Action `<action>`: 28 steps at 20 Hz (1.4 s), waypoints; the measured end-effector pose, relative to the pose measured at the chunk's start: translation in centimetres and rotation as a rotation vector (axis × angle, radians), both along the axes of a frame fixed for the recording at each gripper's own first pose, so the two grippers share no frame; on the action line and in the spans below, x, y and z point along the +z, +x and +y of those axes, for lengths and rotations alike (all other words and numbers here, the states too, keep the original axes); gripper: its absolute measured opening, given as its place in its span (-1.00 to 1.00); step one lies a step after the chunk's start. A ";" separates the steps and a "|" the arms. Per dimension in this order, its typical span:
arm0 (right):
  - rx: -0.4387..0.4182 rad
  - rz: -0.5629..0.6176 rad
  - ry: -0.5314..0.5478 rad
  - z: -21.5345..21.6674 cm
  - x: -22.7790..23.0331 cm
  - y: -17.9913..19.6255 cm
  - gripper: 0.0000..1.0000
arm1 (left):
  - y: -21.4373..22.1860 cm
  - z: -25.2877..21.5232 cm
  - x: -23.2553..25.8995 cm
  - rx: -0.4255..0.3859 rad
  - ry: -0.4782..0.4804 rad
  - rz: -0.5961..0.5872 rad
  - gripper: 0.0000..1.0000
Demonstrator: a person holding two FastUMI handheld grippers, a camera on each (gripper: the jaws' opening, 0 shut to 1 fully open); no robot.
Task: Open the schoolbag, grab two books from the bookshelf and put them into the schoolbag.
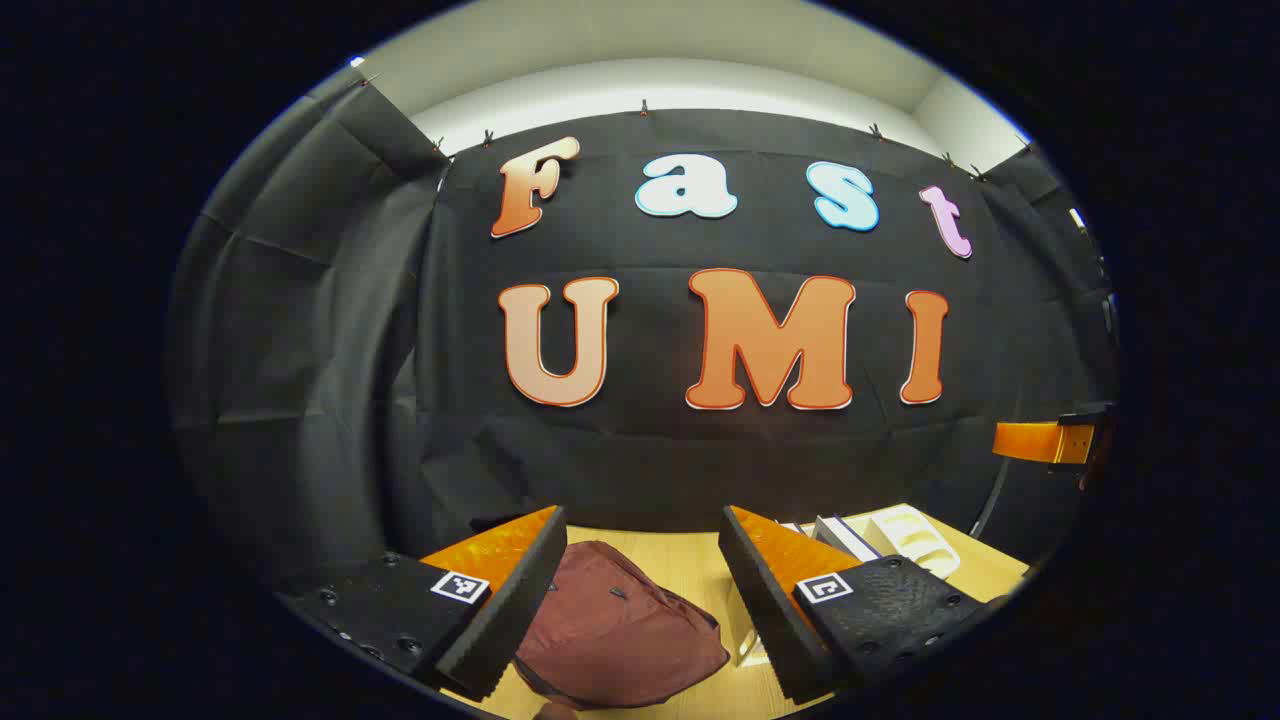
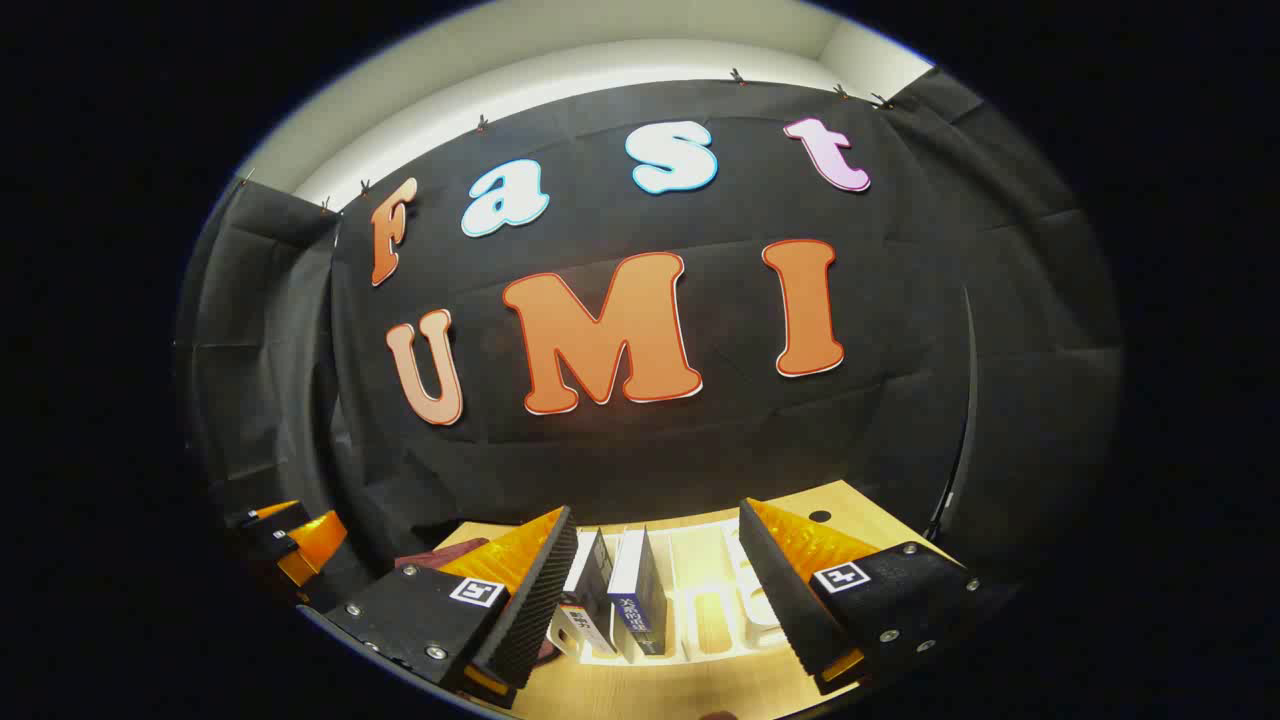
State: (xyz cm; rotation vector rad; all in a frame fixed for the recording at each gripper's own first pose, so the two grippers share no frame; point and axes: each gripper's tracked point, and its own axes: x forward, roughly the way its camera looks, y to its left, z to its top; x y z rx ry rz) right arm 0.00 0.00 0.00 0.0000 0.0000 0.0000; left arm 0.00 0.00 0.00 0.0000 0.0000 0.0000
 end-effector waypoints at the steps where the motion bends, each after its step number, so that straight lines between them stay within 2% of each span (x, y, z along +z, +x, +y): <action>1: -0.004 0.010 -0.005 -0.3 -0.3 0.0 0.92 | 0.1 -0.2 0.2 0.002 -0.004 -0.005 0.91; 5: -0.043 0.036 0.001 -2.2 -1.0 -0.2 1.00 | 0.4 -0.8 0.5 0.020 -0.040 -0.001 0.91; 7: -0.056 0.040 0.011 -2.7 -1.1 -0.2 1.00 | 0.5 -1.3 0.4 0.012 -0.033 0.002 0.91; 8: -0.062 0.041 0.010 -2.9 -1.1 -0.3 0.93 | 0.6 -1.4 0.4 0.011 -0.025 0.000 0.91; 9: -0.063 0.040 0.005 -3.1 -1.1 -0.5 1.00 | 0.8 -1.6 0.6 0.007 -0.019 -0.001 0.91; 10: -0.065 0.039 -0.001 -3.1 -1.1 -0.6 0.93 | 0.8 -1.8 0.6 0.003 -0.016 0.000 0.91; 28: -0.060 0.036 -0.016 -2.0 -0.9 0.7 0.92 | 2.3 -1.2 -0.6 -0.014 0.004 0.030 0.91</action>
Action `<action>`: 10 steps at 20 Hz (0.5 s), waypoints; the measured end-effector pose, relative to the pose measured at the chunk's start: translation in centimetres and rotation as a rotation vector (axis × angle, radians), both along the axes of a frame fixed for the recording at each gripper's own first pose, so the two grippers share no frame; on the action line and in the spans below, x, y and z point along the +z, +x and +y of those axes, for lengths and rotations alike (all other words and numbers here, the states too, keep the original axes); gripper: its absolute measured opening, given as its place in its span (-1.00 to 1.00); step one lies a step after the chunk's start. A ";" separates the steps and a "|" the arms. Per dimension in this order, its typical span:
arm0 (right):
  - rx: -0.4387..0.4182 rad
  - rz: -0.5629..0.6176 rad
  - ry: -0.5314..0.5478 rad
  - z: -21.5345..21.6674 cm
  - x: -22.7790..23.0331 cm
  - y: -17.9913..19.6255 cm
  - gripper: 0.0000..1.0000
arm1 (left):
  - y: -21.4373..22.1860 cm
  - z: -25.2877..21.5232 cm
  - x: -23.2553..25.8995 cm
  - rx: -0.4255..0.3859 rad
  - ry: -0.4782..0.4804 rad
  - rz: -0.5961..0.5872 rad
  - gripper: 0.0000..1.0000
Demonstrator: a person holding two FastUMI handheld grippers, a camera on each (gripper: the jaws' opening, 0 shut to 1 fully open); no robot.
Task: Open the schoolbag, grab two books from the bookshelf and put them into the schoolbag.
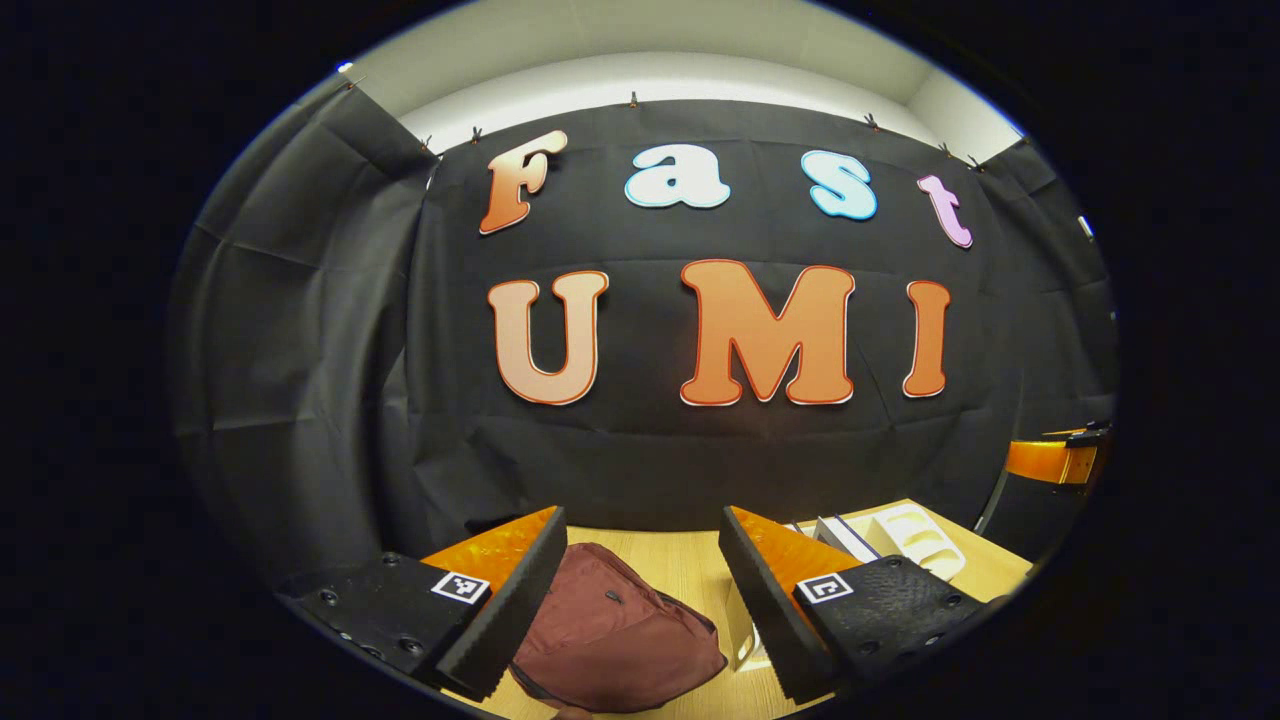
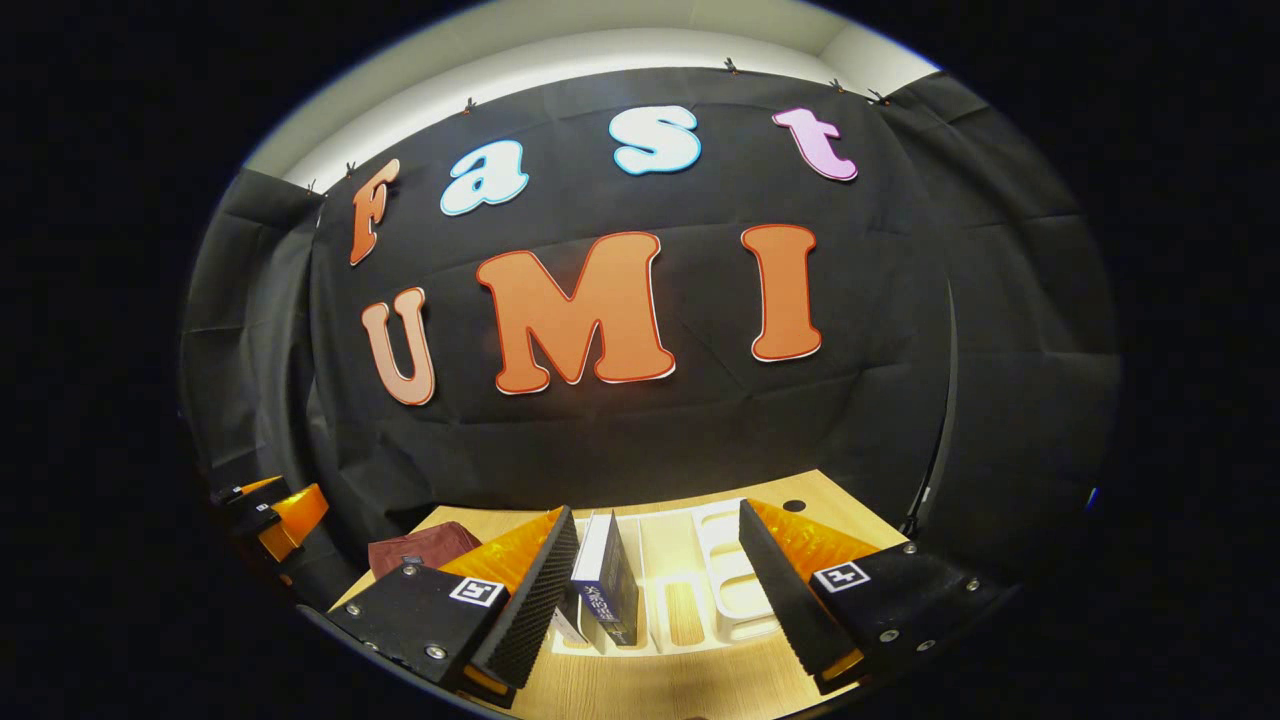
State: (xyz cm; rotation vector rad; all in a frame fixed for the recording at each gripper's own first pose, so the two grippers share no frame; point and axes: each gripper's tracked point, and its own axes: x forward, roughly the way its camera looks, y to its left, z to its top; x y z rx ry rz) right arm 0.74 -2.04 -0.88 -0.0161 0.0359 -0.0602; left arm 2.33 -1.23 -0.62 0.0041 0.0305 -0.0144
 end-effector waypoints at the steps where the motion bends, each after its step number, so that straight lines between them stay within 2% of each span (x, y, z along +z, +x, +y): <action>1: -0.002 -0.001 -0.006 0.0 0.1 0.0 0.92 | 0.1 0.2 0.0 0.001 0.002 0.003 0.91; 3: -0.006 -0.002 -0.013 0.0 0.1 0.3 1.00 | 0.5 0.3 -0.1 -0.001 0.000 0.006 0.91; 4: -0.008 -0.002 -0.014 0.0 0.1 0.4 0.93 | 0.5 0.4 -0.1 -0.001 -0.004 0.005 0.91; 10: -0.020 0.007 -0.015 -0.2 -0.4 0.8 0.92 | 1.2 1.7 -0.4 -0.004 0.022 -0.008 0.91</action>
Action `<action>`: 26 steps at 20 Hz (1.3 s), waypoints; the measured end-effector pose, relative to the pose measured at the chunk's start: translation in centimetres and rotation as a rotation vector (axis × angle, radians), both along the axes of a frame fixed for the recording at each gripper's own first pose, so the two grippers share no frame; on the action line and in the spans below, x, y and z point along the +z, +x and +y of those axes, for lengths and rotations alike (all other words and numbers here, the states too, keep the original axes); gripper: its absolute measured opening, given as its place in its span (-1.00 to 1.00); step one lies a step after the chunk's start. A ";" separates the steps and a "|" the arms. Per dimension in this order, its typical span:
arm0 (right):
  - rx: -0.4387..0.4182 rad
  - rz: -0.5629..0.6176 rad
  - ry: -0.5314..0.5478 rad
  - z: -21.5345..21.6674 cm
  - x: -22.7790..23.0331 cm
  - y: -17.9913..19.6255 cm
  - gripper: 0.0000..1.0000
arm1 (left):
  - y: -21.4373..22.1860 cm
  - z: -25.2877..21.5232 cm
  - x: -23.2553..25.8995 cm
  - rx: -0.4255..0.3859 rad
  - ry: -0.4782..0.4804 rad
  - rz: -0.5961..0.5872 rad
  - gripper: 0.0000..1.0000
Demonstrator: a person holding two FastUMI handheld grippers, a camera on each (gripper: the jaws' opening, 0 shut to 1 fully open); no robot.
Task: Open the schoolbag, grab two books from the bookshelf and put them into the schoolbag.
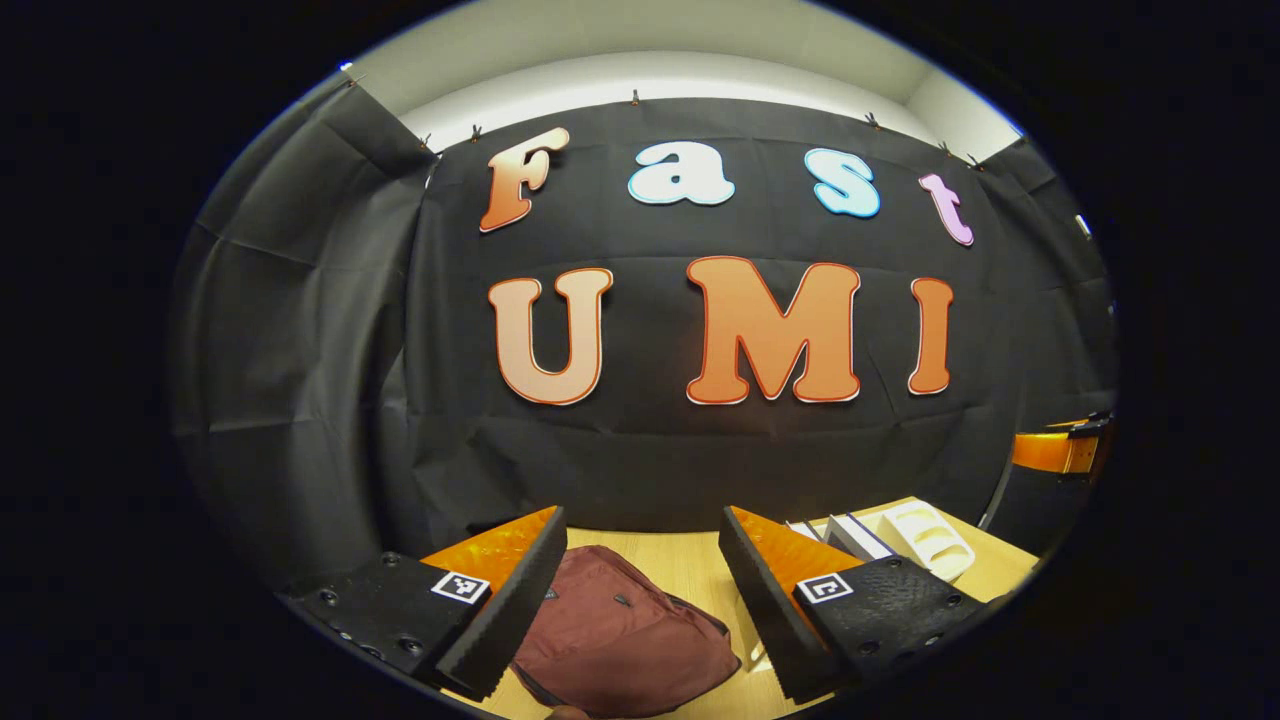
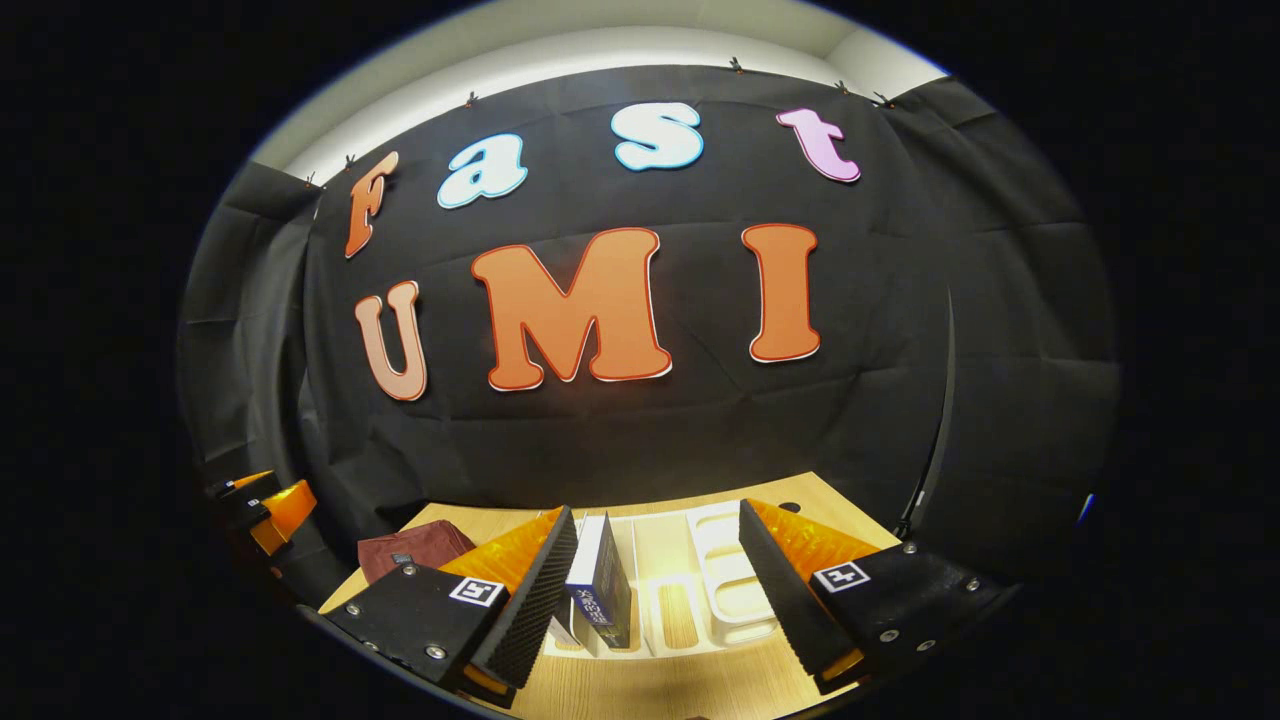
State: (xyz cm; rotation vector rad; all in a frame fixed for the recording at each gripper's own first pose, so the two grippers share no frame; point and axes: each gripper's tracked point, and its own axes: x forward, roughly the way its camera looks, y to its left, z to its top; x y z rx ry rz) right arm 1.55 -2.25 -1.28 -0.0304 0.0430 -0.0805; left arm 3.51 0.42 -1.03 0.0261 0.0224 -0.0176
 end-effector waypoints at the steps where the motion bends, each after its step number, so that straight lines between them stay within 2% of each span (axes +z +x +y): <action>1: -0.007 0.000 -0.007 -0.2 -0.1 0.0 0.92 | 0.1 0.2 0.0 0.004 0.004 0.002 0.91; 5: -0.015 0.020 -0.009 -0.5 -0.6 -0.1 0.93 | 0.2 0.2 -0.7 0.004 0.009 0.015 0.91; 11: -0.033 0.034 -0.004 -1.4 -1.1 -0.3 0.93 | 0.2 -0.7 -2.2 -0.029 0.095 0.046 0.92; 12: -0.035 0.037 -0.001 -1.5 -1.3 -0.4 0.93 | 0.4 -0.8 -2.8 -0.035 0.105 0.064 1.00; 13: -0.038 0.039 0.001 -1.7 -1.4 -0.5 0.93 | 0.3 -1.0 -3.4 -0.045 0.118 0.080 0.92; 16: -0.054 0.053 0.007 -2.6 -2.3 -1.0 0.93 | 0.1 -1.1 -5.7 -0.062 0.165 0.132 0.92; 17: -0.061 0.062 0.008 -3.0 -2.6 -1.1 0.92 | 0.1 -1.2 -6.5 -0.071 0.187 0.149 1.00; 18: -0.068 0.071 0.012 -3.5 -3.0 -1.1 0.93 | 0.1 -1.4 -7.6 -0.082 0.214 0.169 0.92; 24: -0.123 0.115 0.033 -6.6 -4.6 -1.8 0.92 | -0.6 -2.9 -16.1 -0.184 0.405 0.323 0.92; 25: -0.132 0.127 0.031 -7.1 -4.9 -1.9 0.93 | -0.8 -3.1 -17.7 -0.195 0.431 0.355 1.00; 26: -0.140 0.139 0.028 -7.6 -5.2 -2.0 0.93 | -1.4 -3.2 -19.4 -0.204 0.460 0.388 0.92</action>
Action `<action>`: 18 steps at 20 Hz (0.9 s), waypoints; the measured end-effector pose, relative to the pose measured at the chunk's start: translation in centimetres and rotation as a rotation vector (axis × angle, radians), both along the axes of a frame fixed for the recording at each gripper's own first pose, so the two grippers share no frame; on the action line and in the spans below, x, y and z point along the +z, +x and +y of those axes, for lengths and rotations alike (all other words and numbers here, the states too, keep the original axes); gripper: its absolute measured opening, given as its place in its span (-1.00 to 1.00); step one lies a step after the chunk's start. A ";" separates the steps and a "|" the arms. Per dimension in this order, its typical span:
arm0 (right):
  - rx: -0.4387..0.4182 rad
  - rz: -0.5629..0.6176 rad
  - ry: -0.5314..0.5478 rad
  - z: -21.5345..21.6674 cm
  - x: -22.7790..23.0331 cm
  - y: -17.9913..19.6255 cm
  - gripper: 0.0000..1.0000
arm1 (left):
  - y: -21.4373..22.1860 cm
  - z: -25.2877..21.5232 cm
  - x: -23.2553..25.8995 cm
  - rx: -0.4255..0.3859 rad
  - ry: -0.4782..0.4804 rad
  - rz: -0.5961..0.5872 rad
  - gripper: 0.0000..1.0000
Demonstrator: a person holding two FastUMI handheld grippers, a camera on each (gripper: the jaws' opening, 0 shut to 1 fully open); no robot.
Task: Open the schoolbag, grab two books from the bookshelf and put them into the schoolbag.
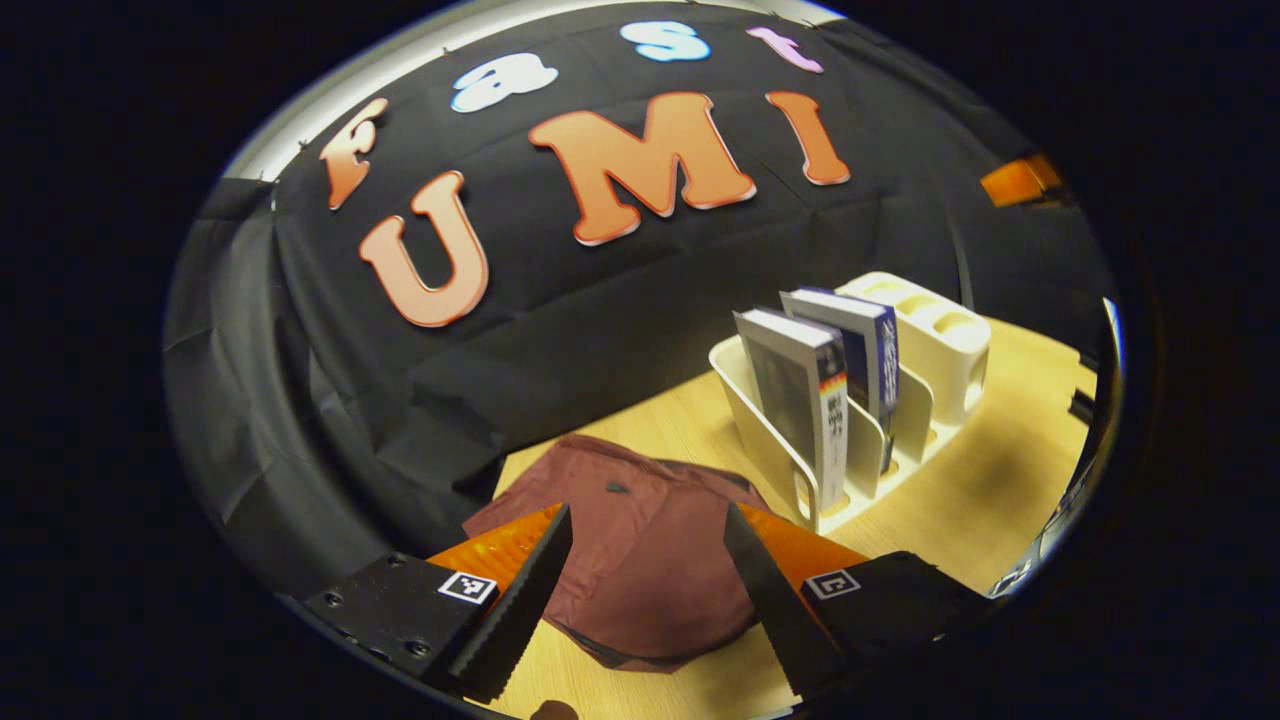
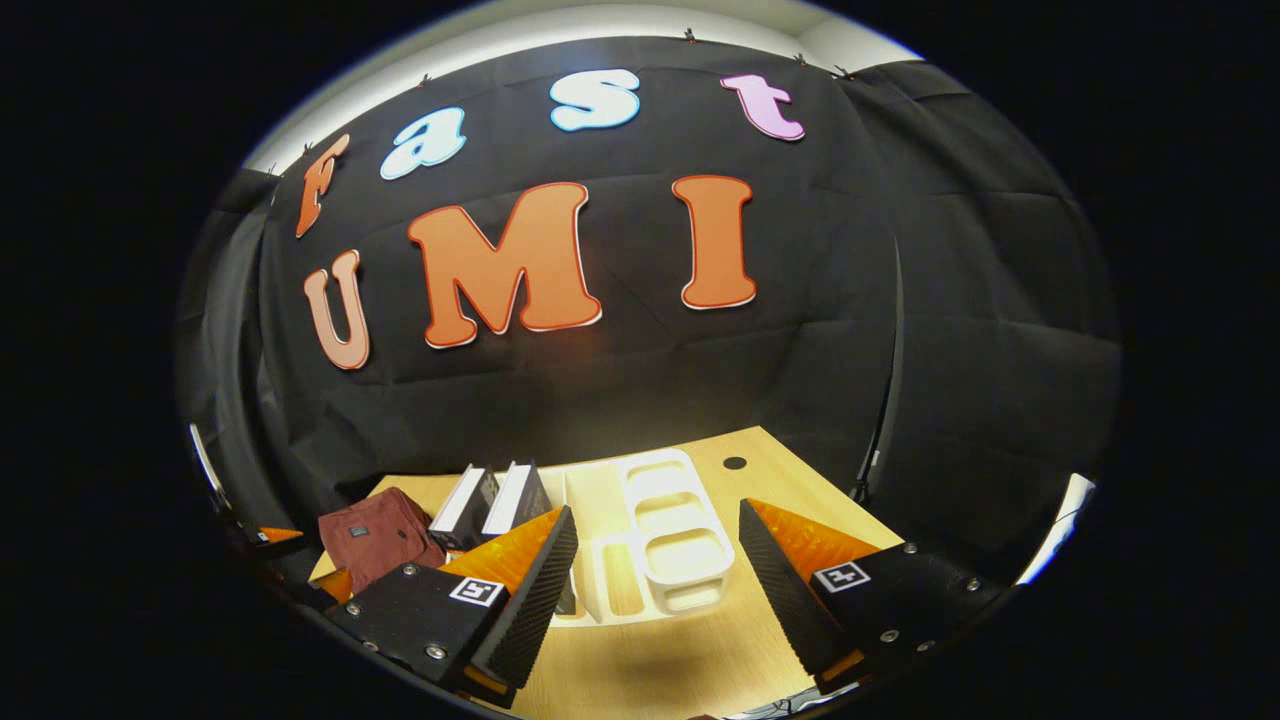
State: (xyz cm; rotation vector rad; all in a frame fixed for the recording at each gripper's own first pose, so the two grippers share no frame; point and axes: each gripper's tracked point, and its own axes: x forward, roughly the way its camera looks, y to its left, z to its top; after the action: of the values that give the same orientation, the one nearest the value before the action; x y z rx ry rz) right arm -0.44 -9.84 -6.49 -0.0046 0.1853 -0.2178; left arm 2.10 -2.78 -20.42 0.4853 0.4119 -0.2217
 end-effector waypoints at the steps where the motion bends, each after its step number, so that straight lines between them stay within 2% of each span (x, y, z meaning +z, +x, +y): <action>1: -0.007 0.012 -0.002 -0.5 -0.3 -0.2 0.93 | -0.5 -0.2 -1.6 -0.007 0.028 0.033 0.93; 4: -0.024 0.046 -0.007 -1.8 -1.0 -0.4 0.93 | -1.8 -1.0 -7.1 -0.030 0.098 0.123 0.94; 10: -0.034 0.090 -0.003 -3.1 -2.2 0.1 0.92 | -1.7 -0.9 -14.0 -0.058 0.266 0.220 0.96; 18: -0.008 0.158 0.042 -3.5 -4.2 1.0 0.94 | 0.3 0.0 -17.3 -0.041 0.304 0.304 0.96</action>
State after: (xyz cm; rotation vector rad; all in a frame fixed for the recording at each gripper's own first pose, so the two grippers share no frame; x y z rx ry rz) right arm 0.57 -13.30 -10.70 0.0204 0.3472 -0.2212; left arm 2.37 -2.75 -37.75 0.7629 0.7392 -0.2752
